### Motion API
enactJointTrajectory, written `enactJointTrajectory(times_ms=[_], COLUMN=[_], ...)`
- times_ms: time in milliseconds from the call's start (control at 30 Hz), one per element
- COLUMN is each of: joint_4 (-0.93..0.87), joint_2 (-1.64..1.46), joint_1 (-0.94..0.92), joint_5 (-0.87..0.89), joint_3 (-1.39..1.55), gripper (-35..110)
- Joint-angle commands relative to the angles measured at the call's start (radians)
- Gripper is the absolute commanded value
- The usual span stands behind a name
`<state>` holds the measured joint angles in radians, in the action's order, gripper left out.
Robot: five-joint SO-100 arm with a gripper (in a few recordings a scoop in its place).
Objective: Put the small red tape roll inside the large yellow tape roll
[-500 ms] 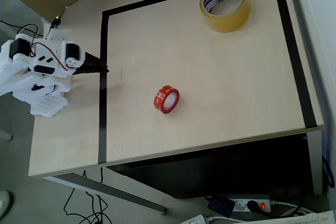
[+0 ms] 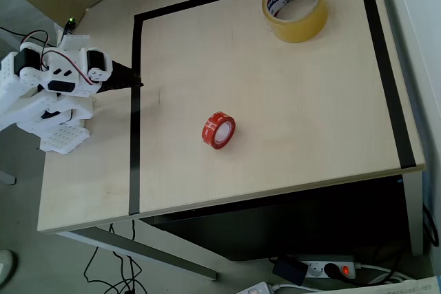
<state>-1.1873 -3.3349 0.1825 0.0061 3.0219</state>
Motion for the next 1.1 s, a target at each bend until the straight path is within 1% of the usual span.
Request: enactJointTrajectory(times_ms=[0,133,200,333,467,533,633,700,733,767,800,833,900,1000,1067], joint_4=[-0.077,-0.107,-0.110,-0.112,-0.166,-0.178,-0.192,-0.206,-0.233,-0.278,-0.304,-0.291,-0.258,-0.270,-0.262], joint_2=[-0.002,0.014,0.094,0.385,0.684,0.813,1.003,1.101,1.157,1.215,1.259,1.285,1.333,1.390,1.391], joint_1=[-0.055,-0.161,-0.213,-0.285,-0.310,-0.314,-0.371,-0.362,-0.365,-0.365,-0.368,-0.373,-0.382,-0.385,-0.417], joint_5=[0.043,0.043,0.037,0.035,0.040,0.043,0.041,0.035,-0.034,-0.143,-0.198,-0.198,-0.198,-0.181,-0.144], joint_3=[-0.067,-0.221,-0.311,-0.515,-0.712,-0.784,-0.884,-0.953,-1.005,-1.068,-1.127,-1.161,-1.200,-1.278,-1.304], gripper=[0,0,0,0,0,0,0,0,0,0,1,1,4,15,16])
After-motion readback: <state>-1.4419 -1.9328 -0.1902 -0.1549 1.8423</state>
